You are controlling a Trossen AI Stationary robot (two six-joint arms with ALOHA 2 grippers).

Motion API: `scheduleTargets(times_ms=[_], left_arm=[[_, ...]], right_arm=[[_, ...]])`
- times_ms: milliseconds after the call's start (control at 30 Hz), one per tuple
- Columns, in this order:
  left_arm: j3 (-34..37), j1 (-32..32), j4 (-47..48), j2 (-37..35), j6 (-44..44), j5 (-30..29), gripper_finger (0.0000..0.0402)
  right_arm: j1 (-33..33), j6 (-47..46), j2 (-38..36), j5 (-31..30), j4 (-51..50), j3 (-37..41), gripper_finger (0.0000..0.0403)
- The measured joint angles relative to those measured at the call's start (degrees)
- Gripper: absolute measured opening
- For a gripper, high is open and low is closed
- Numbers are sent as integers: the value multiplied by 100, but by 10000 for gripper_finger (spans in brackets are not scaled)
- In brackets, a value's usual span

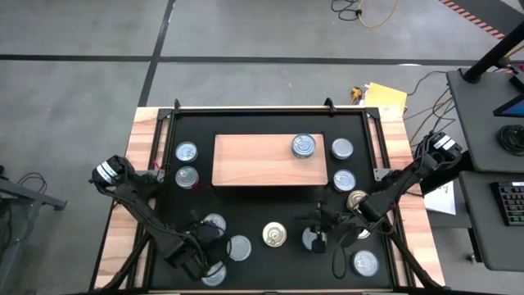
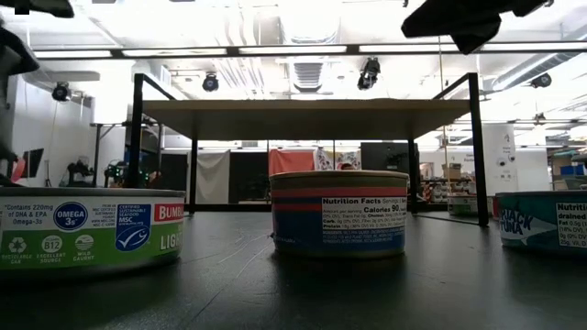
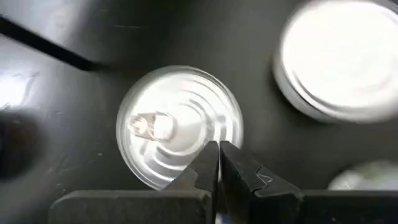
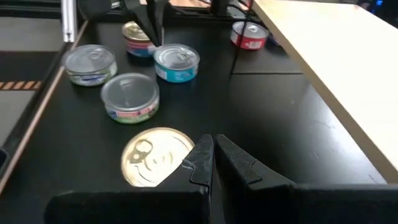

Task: Stack canned seafood by type on shelf
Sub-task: Put the light blue tuna can on the shelf

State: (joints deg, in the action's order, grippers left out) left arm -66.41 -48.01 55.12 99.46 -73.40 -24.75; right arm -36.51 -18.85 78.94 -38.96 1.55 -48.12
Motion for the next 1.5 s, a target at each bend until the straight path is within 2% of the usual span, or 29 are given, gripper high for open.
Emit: scheduleTargets(times_ms=[133,500,600,767,1067,1200,1300,1400,1500], left_arm=[[157,64,283,-16,116,142,0],[572,142,307,-19,-77,250,0],[564,140,341,-97,-172,-18,0],[526,10,227,-641,-40,-334,0],[590,-221,-36,-1466,1188,-1214,0],[890,-236,-651,-1707,2092,-1221,0],[1421,-270,-1656,-1980,2528,-994,0],[1922,-273,-2503,-2226,2570,-783,0],[2148,-269,-2553,-2384,2117,-772,0]], right_arm=[[33,149,0,2,89,1,9],[85,152,0,14,118,0,9],[174,261,40,209,488,0,9],[487,687,431,1124,1664,-49,9],[960,1318,1583,1198,2023,-982,9],[1132,1720,2133,1201,1970,-1585,9],[1260,1844,2480,1221,1770,-2055,9],[1339,1949,2798,1437,1471,-2438,9],[1350,1943,3041,1550,1424,-2706,9]])
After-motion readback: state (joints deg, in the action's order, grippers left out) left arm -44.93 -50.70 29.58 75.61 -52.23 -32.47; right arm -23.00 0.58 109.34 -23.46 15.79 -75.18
